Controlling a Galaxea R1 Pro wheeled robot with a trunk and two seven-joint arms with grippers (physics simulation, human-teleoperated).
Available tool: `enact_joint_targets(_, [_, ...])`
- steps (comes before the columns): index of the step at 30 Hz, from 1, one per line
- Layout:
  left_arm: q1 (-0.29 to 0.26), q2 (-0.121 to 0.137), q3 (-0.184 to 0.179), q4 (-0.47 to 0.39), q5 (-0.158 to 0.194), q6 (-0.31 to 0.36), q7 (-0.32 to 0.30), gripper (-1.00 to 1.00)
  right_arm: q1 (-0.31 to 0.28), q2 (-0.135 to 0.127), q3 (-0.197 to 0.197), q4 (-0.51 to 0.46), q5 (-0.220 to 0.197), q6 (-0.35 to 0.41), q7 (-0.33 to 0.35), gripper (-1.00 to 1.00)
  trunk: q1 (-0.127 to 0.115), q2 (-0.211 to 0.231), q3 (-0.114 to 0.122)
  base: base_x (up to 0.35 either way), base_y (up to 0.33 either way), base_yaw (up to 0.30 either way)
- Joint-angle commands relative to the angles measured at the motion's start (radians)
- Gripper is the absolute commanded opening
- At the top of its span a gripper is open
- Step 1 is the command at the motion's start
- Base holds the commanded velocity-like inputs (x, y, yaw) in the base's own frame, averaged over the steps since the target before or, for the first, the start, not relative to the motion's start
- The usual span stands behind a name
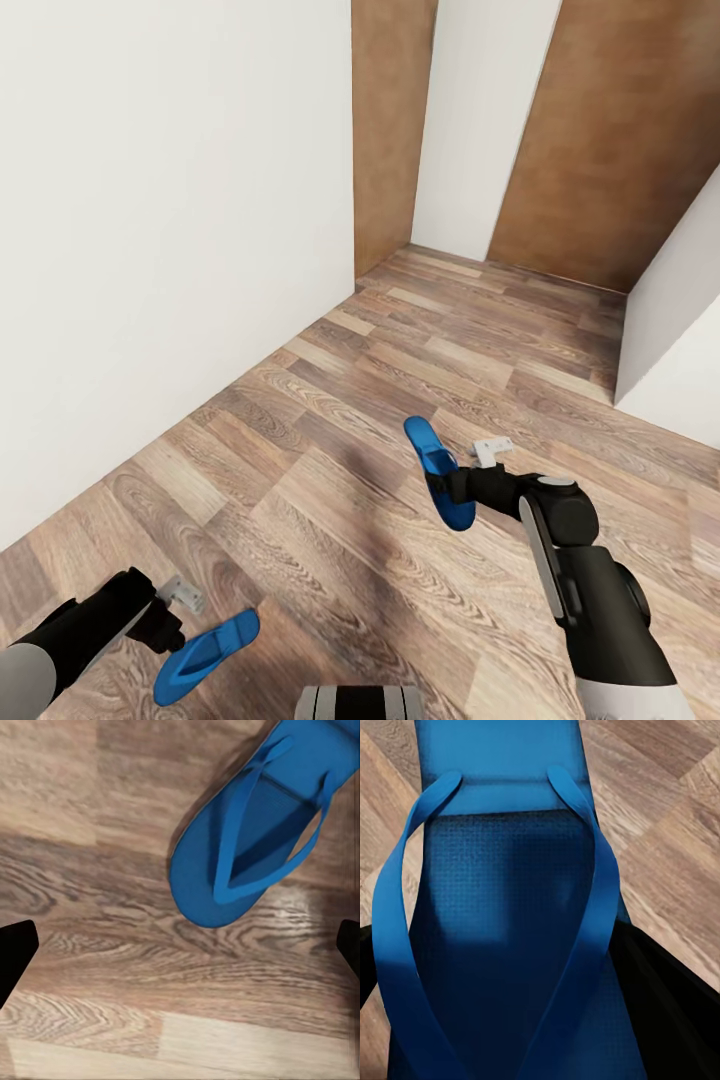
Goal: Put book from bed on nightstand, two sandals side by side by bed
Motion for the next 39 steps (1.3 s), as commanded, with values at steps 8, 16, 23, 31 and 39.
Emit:
enact_joint_targets(8, [-0.001,0.000,-0.002,-0.014,0.008,0.001,-0.015,1.00,-0.009,-0.001,-0.002,-0.001,0.009,-0.001,0.011,-1.00,0.000,0.000,-0.001,0.000,0.000,0.000])
enact_joint_targets(16, [0.005,-0.001,-0.008,-0.016,0.007,-0.010,-0.005,1.00,-0.011,0.002,-0.004,-0.001,0.008,-0.093,0.011,-1.00,0.000,0.000,-0.001,0.000,0.000,0.000])
enact_joint_targets(23, [0.004,-0.002,-0.009,-0.023,-0.024,-0.013,-0.005,1.00,-0.065,0.004,-0.004,-0.001,0.006,-0.203,0.009,-1.00,0.000,0.000,-0.001,0.000,0.000,0.000])
enact_joint_targets(31, [0.006,-0.004,-0.008,-0.036,-0.065,-0.013,-0.012,1.00,-0.173,0.009,-0.006,-0.001,0.005,-0.254,0.006,-1.00,0.000,0.000,-0.001,0.000,0.000,0.000])
enact_joint_targets(39, [0.007,-0.004,-0.008,-0.037,-0.068,-0.013,-0.013,1.00,-0.185,0.009,-0.006,-0.001,0.005,-0.256,0.006,-1.00,0.000,-0.001,-0.005,0.000,0.000,0.000])
